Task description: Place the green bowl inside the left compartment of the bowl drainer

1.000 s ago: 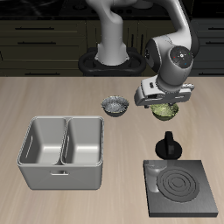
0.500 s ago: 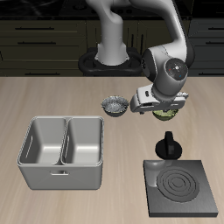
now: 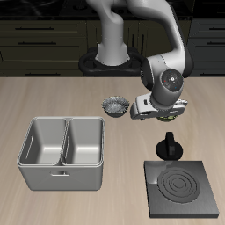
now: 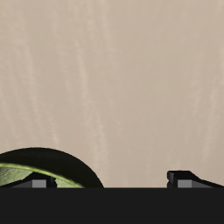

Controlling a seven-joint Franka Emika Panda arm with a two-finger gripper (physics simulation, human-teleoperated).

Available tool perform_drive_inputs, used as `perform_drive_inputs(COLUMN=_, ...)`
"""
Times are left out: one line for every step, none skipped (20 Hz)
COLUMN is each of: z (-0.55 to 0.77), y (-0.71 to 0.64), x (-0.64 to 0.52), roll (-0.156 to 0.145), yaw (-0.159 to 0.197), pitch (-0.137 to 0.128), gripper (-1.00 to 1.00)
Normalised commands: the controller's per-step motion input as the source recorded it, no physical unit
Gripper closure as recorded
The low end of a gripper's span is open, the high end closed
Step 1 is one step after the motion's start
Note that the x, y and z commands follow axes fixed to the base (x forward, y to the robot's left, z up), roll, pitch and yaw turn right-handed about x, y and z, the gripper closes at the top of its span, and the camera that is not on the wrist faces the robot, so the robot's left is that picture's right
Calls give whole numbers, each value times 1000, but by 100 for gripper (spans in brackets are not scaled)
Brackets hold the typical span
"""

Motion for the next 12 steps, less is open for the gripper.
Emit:
perform_drive_inputs(z=-50, y=146, x=-102, roll=4, yaw=22, pitch=-61, gripper=100)
perform_drive_inputs(z=-256, y=111, x=-145, roll=133, yaw=-157, pitch=86, gripper=100)
perform_drive_inputs(z=-14, y=63, x=-46, roll=41, yaw=-69, pitch=-27, gripper=100)
perform_drive_inputs(z=-3, y=22, x=-49, roll=28, yaw=-37, pitch=-10, gripper=100)
perform_drive_inputs(z=39, y=90, x=52, roll=51, yaw=-80, pitch=4, gripper=100)
perform_drive_inputs(z=70, y=51, x=2, roll=36, yaw=-17, pitch=-26, gripper=100)
perform_drive_inputs(z=114, y=-4, x=-26, roll=10, yaw=-36, pitch=-3, gripper=100)
perform_drive_inputs(z=198, y=-3, x=-61, roll=31, yaw=-53, pitch=-51, gripper=100)
perform_drive_inputs(z=194, y=60, x=-19, roll=65, yaw=-34, pitch=-33, gripper=100)
perform_drive_inputs(z=247, y=-26, x=-57, roll=5, yaw=-42, pitch=-36, gripper=100)
perform_drive_inputs(z=274, y=-2, x=-59, roll=38, yaw=-22, pitch=-84, gripper=100)
perform_drive_inputs(z=404, y=-37, x=36, roll=30, yaw=-86, pitch=-55, gripper=100)
